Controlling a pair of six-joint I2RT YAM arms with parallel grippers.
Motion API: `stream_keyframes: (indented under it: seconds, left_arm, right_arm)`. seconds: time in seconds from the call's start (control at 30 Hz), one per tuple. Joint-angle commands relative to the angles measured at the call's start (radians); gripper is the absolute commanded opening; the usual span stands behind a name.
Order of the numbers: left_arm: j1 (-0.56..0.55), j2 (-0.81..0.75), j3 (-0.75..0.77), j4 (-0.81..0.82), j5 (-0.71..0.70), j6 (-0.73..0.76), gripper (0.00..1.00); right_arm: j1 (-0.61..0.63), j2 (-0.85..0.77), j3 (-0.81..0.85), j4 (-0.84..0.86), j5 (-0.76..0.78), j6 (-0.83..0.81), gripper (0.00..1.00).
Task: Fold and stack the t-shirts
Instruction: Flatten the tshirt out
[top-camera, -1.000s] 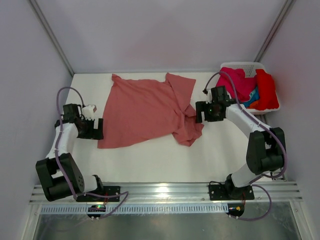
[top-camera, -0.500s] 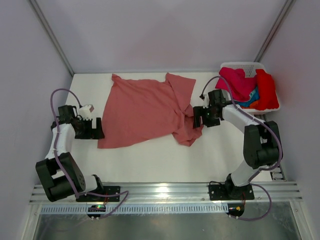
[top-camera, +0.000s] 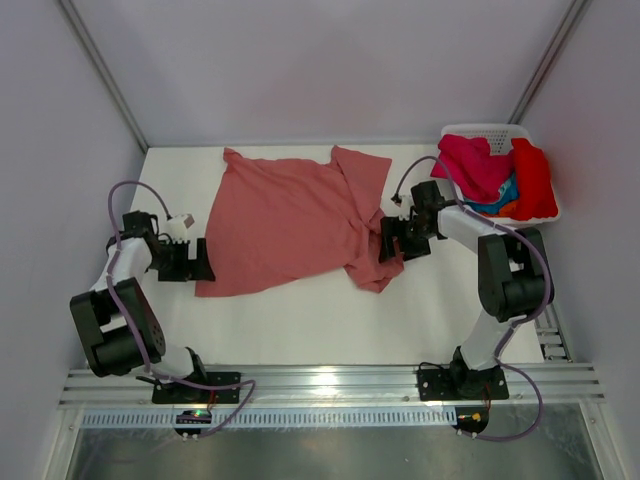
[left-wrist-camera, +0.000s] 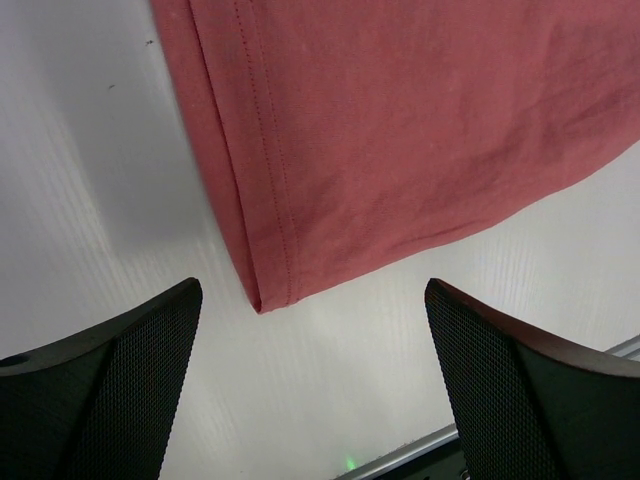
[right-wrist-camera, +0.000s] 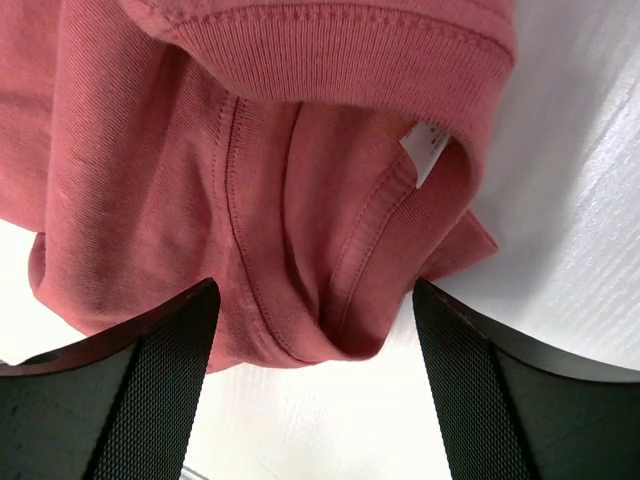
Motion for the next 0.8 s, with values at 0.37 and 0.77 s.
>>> stream_keyframes:
  seconds: [0.37, 0.77]
  left_arm:
    - [0.013, 0.062, 0.040, 0.001, 0.044, 0.014, 0.80]
    - [0.015, 0.111, 0.083, -0.032, 0.044, 0.020, 0.70]
  right_arm:
    - [0.003, 0.055, 0.063, -0.023, -0.112, -0.018, 0.58]
    - [0.003, 0.070, 0.074, -0.042, -0.146, -0.026, 0.48]
